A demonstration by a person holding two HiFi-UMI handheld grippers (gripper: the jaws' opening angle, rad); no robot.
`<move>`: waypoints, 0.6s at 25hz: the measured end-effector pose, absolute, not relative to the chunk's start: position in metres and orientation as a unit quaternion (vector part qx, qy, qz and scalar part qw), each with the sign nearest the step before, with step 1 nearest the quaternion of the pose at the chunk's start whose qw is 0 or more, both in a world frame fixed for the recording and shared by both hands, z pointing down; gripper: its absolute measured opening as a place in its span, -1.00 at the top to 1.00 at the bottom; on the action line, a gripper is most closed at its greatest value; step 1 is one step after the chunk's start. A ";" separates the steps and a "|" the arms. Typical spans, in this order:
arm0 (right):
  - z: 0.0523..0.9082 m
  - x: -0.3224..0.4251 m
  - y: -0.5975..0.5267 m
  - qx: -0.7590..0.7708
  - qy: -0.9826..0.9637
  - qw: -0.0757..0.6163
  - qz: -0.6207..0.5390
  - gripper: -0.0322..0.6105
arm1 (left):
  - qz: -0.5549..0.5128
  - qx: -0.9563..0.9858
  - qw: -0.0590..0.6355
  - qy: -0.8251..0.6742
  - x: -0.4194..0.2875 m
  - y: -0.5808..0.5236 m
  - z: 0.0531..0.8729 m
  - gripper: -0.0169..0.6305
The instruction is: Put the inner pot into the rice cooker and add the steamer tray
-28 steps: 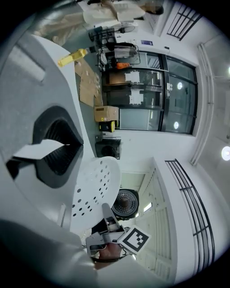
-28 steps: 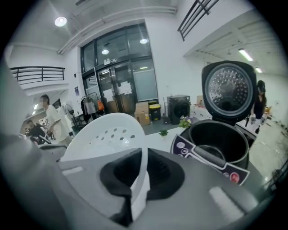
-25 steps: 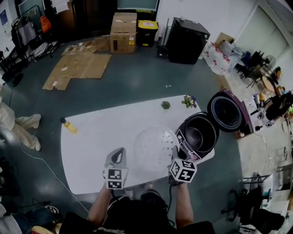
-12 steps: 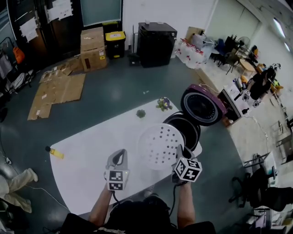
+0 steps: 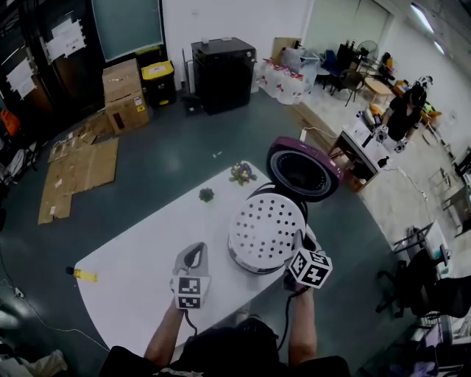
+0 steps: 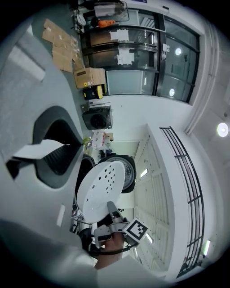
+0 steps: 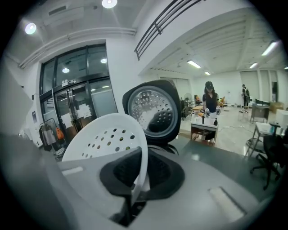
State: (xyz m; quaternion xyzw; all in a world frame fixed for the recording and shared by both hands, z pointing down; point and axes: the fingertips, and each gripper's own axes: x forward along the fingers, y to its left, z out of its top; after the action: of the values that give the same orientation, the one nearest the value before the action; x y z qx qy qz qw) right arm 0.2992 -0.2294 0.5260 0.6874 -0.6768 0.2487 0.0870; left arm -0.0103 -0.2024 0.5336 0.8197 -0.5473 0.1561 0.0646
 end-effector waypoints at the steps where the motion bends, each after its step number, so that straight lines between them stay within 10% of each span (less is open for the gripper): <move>1: 0.529 0.306 -0.232 0.691 -0.672 0.087 0.253 0.84 | 0.158 0.821 0.065 -0.545 -0.006 -0.206 0.535 0.91; 15: 0.580 0.351 -0.276 0.704 -0.635 0.119 0.295 0.84 | 0.185 0.816 0.091 -0.540 0.022 -0.240 0.567 0.91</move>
State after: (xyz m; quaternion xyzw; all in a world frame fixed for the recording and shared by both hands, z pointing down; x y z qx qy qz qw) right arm 0.3507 -0.2764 0.5800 0.7038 -0.6352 0.2950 0.1186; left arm 0.0219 -0.2397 0.5669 0.8157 -0.5405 0.1851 0.0911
